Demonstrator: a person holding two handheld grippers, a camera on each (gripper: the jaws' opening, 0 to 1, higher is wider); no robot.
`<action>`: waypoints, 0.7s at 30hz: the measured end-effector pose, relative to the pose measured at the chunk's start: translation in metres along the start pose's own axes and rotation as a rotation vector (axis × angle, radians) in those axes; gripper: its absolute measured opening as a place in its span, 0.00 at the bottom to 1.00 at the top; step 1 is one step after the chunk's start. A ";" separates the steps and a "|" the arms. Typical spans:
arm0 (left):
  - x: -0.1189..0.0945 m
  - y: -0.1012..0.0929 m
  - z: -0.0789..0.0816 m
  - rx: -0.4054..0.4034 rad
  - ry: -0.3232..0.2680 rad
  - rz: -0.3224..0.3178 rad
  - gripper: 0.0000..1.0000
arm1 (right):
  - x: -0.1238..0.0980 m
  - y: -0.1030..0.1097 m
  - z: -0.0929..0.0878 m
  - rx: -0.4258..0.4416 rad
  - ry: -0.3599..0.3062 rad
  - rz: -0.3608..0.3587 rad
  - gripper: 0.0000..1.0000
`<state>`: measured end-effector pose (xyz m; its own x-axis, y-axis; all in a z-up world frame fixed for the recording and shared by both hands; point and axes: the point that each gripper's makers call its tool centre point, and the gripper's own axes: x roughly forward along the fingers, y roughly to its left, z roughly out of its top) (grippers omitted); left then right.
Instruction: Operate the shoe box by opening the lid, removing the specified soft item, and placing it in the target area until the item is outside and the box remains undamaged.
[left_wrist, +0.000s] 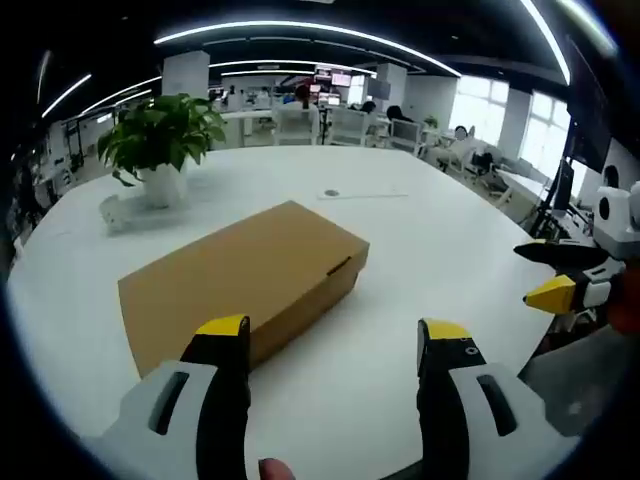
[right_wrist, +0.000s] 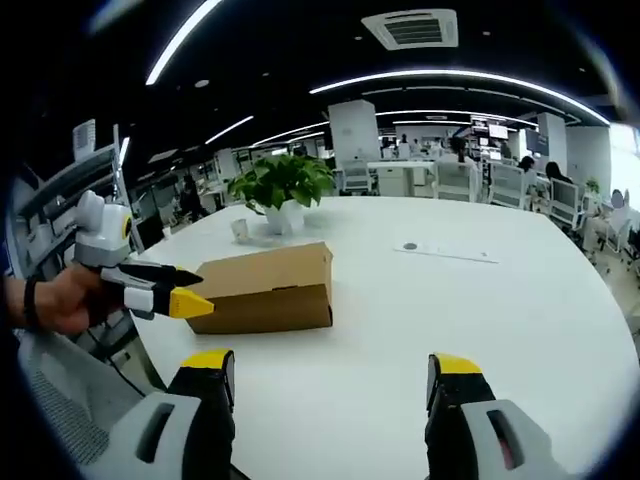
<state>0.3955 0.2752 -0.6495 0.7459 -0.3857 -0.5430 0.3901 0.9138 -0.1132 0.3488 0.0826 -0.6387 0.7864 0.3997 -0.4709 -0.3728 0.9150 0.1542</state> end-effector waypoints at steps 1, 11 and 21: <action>0.000 0.000 0.000 0.000 -0.001 -0.001 0.66 | 0.000 0.000 0.000 -0.002 0.001 0.001 0.78; -0.001 0.001 0.001 -0.003 -0.003 0.001 0.66 | 0.000 0.001 0.000 -0.004 0.002 0.003 0.78; -0.001 0.000 0.001 -0.002 -0.003 -0.002 0.66 | 0.000 0.001 0.001 -0.005 -0.003 0.002 0.78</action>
<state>0.3950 0.2755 -0.6481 0.7465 -0.3882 -0.5403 0.3908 0.9131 -0.1161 0.3490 0.0836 -0.6377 0.7869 0.4021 -0.4680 -0.3771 0.9138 0.1511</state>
